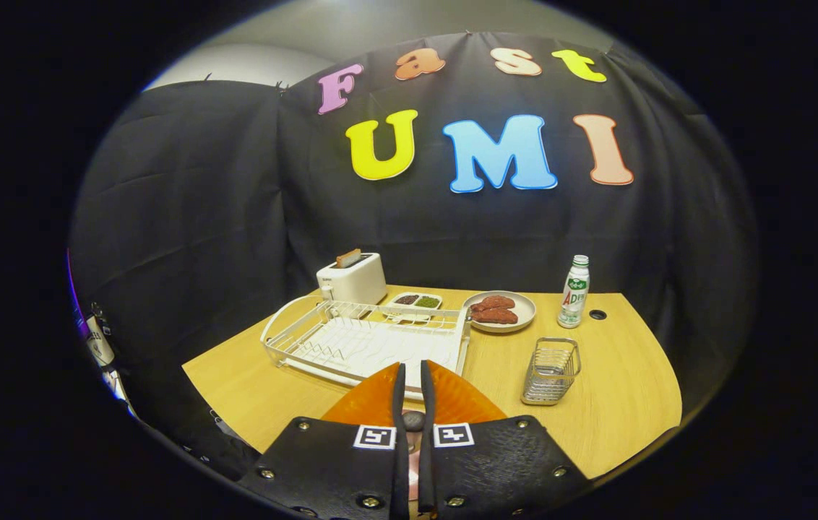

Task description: Take the plate from the dish rack, then take the spoon from the basket and place it into the plate.

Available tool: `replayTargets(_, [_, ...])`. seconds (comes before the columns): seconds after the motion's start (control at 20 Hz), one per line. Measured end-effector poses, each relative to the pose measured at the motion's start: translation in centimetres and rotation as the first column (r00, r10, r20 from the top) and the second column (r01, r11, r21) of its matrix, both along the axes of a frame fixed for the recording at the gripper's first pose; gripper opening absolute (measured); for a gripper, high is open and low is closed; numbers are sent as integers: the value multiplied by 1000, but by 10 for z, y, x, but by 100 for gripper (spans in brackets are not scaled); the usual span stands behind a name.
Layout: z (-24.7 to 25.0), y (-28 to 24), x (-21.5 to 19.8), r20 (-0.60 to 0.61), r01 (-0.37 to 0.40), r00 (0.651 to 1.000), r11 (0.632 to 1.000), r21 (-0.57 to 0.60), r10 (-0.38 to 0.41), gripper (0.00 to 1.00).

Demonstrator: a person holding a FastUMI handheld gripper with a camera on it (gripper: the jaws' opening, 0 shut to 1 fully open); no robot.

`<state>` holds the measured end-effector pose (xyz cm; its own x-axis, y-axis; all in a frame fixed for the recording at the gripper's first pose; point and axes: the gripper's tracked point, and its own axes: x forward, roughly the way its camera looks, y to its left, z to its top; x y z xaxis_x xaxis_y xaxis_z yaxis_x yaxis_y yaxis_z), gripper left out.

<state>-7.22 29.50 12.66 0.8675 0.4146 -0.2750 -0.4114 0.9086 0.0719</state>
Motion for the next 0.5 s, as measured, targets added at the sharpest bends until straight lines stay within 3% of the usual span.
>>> replayTargets(0.5, [-42, 69, 19, -62, -76, 995, 996, -41, 74, 7])
